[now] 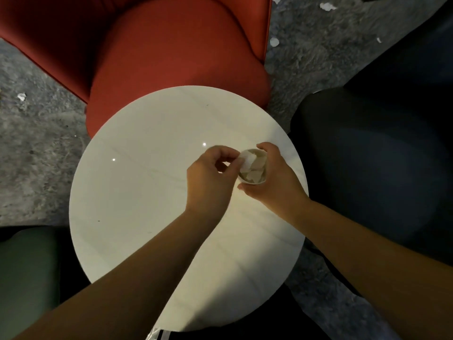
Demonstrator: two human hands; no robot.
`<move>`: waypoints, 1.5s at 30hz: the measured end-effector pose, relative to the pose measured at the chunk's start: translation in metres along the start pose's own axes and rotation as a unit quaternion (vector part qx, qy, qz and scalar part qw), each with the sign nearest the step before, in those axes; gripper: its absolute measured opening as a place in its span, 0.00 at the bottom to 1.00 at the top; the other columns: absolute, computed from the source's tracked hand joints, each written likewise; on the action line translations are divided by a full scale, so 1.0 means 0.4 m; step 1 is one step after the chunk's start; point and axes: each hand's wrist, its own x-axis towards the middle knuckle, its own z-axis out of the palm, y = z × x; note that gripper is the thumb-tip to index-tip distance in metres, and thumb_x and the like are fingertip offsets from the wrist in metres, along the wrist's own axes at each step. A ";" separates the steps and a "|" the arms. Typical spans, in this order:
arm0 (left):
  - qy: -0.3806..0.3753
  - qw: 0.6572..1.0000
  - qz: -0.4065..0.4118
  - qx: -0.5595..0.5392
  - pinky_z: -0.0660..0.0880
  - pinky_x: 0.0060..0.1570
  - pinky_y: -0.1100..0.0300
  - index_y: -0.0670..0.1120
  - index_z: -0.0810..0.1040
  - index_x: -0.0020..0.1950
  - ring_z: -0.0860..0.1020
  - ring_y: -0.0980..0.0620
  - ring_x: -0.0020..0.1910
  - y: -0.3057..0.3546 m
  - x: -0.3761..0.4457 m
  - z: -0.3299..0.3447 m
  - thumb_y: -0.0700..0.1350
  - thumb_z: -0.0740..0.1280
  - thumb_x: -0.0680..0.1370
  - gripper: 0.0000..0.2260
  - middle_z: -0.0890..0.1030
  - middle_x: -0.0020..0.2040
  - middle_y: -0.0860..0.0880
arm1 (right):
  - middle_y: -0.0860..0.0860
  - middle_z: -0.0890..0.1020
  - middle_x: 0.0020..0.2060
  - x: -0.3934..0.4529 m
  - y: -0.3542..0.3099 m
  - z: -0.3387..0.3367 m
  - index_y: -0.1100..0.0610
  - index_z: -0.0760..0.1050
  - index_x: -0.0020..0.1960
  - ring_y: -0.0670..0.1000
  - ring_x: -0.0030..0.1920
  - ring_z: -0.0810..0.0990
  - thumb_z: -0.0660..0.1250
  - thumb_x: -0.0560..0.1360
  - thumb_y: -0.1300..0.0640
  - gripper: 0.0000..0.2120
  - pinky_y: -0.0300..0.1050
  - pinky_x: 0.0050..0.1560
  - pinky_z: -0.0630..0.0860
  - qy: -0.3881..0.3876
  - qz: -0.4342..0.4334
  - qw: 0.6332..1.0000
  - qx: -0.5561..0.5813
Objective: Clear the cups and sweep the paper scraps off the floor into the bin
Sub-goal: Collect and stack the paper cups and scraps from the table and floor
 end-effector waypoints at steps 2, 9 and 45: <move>-0.030 0.999 0.008 0.013 0.71 0.38 0.75 0.54 0.82 0.46 0.78 0.63 0.40 -0.003 -0.019 0.003 0.43 0.71 0.77 0.05 0.82 0.42 0.60 | 0.39 0.73 0.53 -0.007 -0.009 0.000 0.46 0.64 0.63 0.42 0.49 0.78 0.78 0.64 0.45 0.34 0.25 0.41 0.74 -0.002 -0.024 1.000 0.016; 0.065 0.997 -0.032 0.006 0.73 0.42 0.72 0.55 0.79 0.50 0.79 0.59 0.43 -0.060 -0.029 -0.097 0.44 0.65 0.81 0.06 0.82 0.48 0.58 | 0.42 0.72 0.56 -0.048 -0.026 -0.005 0.47 0.63 0.64 0.43 0.54 0.73 0.80 0.62 0.48 0.38 0.29 0.49 0.71 -0.003 -0.054 0.998 0.012; -0.052 0.899 -0.101 0.423 0.65 0.66 0.50 0.49 0.69 0.72 0.66 0.44 0.70 -0.604 -0.312 -1.052 0.56 0.58 0.81 0.21 0.71 0.70 0.47 | 0.48 0.72 0.62 -0.318 -0.733 0.583 0.49 0.61 0.68 0.47 0.53 0.71 0.78 0.65 0.47 0.38 0.38 0.49 0.71 -0.032 -0.092 0.992 -0.078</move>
